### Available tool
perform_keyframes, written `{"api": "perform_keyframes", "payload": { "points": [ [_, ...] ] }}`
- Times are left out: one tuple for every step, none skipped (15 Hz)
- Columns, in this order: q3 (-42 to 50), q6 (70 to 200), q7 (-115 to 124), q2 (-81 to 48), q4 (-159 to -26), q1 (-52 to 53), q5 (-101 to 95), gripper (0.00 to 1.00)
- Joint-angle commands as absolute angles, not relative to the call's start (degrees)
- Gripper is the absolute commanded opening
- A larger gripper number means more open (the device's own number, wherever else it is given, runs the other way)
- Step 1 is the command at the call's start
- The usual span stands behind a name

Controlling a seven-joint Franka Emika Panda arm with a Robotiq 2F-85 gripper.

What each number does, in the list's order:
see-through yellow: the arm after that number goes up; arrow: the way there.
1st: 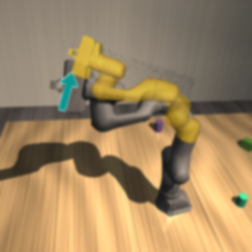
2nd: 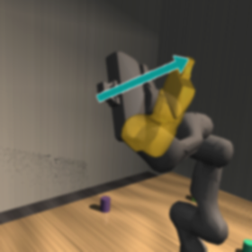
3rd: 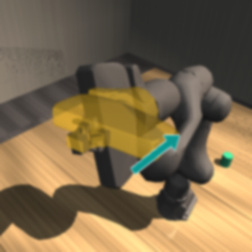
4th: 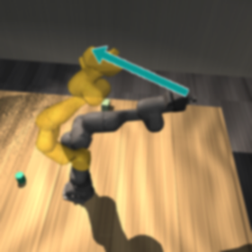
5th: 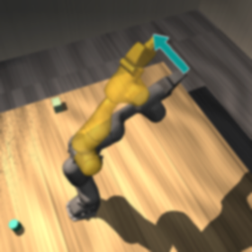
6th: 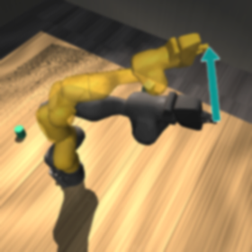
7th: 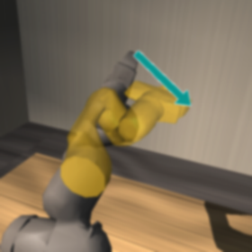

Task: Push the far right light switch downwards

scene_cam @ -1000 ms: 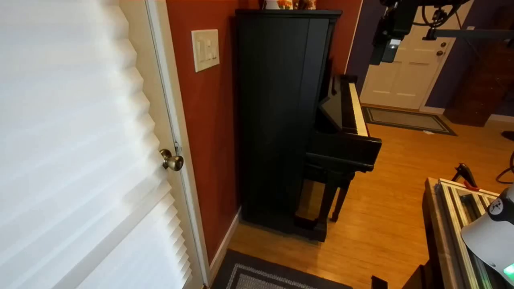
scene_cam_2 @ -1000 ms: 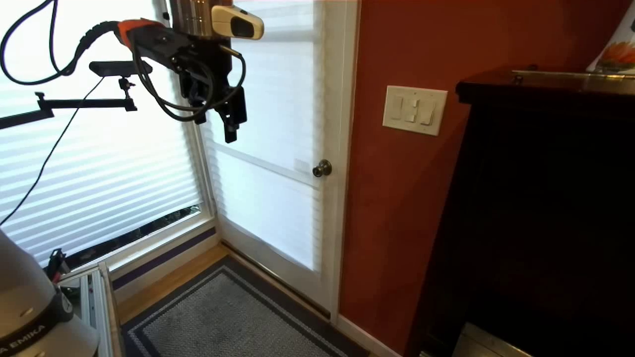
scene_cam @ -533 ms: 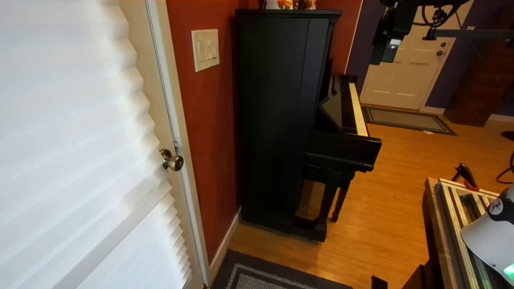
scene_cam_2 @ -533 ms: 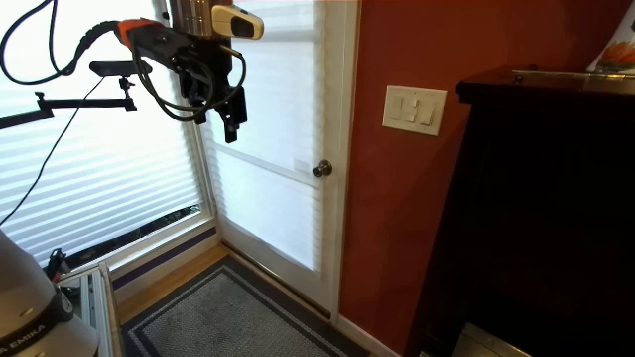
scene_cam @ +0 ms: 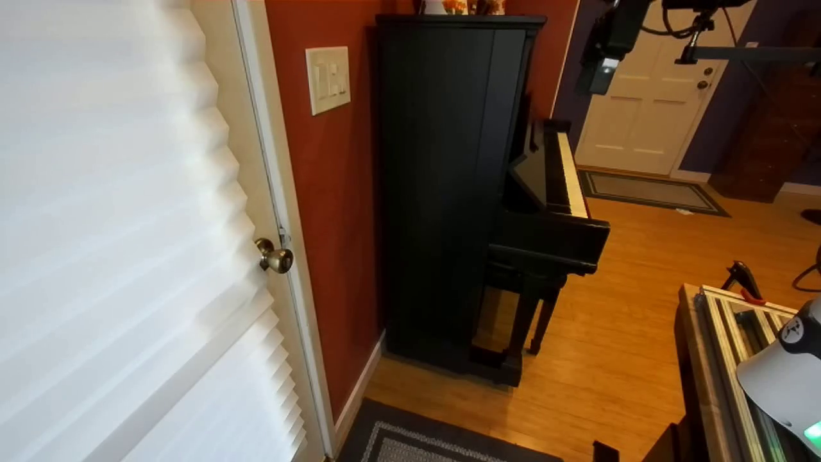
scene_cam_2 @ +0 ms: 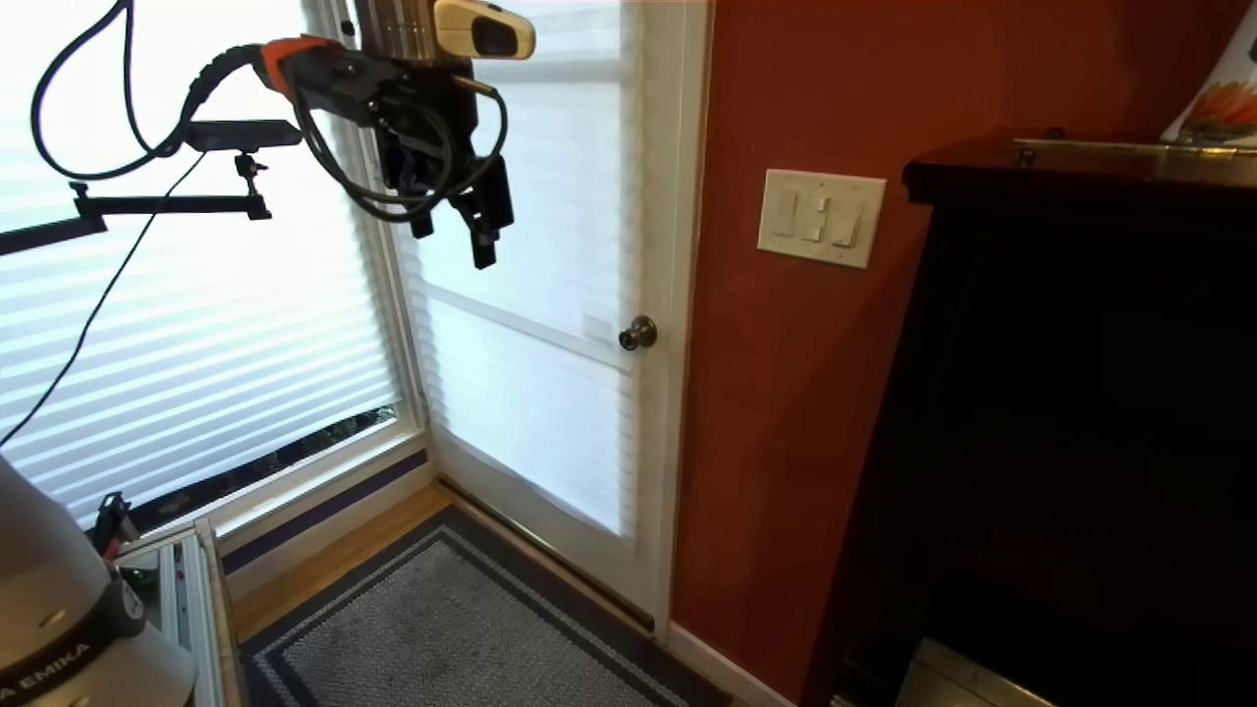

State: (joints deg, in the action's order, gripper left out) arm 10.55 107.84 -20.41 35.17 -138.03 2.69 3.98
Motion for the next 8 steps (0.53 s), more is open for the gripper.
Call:
{"api": "perform_keyframes", "payload": {
  "points": [
    [7.1,115.8,-21.0,28.3,-132.5,2.2,-0.6,1.0],
    [6.2,117.7,-20.4,26.2,-130.9,1.8,-2.6,1.0],
    [5.4,120.8,-20.0,24.5,-129.7,1.4,-5.0,1.0],
    [4.7,122.7,-19.3,22.4,-127.9,0.6,-7.8,1.0],
    [4.2,124.2,-18.0,20.6,-126.5,-0.2,-10.2,1.0],
    [4.0,126.3,-17.2,18.5,-124.9,-1.0,-12.5,1.0],
    [3.8,128.2,-15.8,16.7,-123.6,-1.8,-14.5,1.0],
    [3.7,130.9,-14.3,14.5,-122.2,-2.7,-16.8,1.0]
  ]
}}
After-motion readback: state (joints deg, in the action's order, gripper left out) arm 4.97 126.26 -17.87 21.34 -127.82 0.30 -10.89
